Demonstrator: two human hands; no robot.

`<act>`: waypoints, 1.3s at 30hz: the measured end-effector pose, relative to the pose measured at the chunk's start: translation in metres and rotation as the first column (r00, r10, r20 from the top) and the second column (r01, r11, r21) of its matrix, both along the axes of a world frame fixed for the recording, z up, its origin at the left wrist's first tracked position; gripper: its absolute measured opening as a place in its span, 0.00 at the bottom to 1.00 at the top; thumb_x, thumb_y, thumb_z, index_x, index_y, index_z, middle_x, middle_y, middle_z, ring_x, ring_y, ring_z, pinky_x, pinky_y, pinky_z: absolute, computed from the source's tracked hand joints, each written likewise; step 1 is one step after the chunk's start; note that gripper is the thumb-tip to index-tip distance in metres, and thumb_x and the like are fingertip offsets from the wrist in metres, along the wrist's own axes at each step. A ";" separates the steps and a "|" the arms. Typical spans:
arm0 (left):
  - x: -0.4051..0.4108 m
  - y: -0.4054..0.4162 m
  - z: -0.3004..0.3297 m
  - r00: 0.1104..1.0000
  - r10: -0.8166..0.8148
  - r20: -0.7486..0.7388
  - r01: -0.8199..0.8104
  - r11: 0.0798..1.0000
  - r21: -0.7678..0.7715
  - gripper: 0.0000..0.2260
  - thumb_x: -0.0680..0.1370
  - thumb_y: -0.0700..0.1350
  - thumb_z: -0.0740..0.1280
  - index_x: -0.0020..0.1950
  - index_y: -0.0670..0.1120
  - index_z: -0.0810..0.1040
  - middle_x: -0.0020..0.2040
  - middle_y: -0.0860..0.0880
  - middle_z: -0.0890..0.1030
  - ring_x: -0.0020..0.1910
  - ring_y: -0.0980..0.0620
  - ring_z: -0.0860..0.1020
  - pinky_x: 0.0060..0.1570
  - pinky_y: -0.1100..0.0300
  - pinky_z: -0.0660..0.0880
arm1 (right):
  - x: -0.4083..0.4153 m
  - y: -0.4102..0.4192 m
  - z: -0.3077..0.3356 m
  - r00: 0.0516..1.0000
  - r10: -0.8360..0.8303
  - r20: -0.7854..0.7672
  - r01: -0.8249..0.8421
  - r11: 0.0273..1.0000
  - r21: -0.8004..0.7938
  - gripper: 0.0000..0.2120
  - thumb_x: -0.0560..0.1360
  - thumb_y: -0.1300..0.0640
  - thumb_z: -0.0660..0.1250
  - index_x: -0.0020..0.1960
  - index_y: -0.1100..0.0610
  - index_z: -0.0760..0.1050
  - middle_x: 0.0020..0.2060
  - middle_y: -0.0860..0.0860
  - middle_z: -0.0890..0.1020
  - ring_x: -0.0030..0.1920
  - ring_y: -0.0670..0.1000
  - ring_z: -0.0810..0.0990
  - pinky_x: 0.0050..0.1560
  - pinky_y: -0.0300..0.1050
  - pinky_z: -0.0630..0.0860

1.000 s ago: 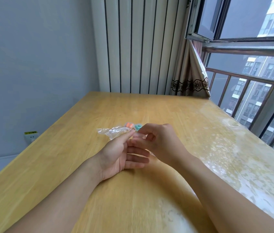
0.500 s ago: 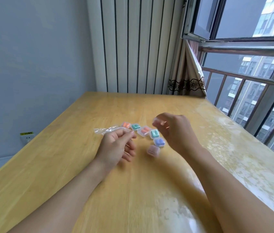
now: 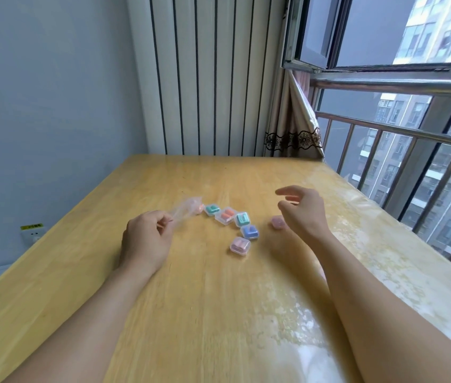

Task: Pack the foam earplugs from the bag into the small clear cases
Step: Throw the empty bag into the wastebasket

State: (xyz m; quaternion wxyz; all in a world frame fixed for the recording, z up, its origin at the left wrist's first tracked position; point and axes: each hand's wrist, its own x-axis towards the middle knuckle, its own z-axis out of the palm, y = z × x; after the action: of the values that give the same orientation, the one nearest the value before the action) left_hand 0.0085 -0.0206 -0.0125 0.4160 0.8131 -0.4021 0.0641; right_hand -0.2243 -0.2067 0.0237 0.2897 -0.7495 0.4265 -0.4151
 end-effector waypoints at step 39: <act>-0.526 0.015 -0.184 0.204 -0.805 -0.557 0.966 0.073 0.249 0.11 0.76 0.43 0.74 0.55 0.54 0.78 0.48 0.57 0.83 0.45 0.63 0.83 0.50 0.64 0.79 | -0.508 0.272 -0.345 0.221 -0.969 0.112 0.248 0.167 0.954 0.26 0.73 0.70 0.67 0.68 0.55 0.71 0.39 0.53 0.79 0.29 0.48 0.75 0.28 0.41 0.78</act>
State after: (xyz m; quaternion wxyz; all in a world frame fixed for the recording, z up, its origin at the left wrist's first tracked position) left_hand -0.5179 -0.0057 -0.1969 0.1573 0.4672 -0.7511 -0.4391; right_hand -0.7327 0.0650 -0.3211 0.4960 0.0150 0.6932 -0.5227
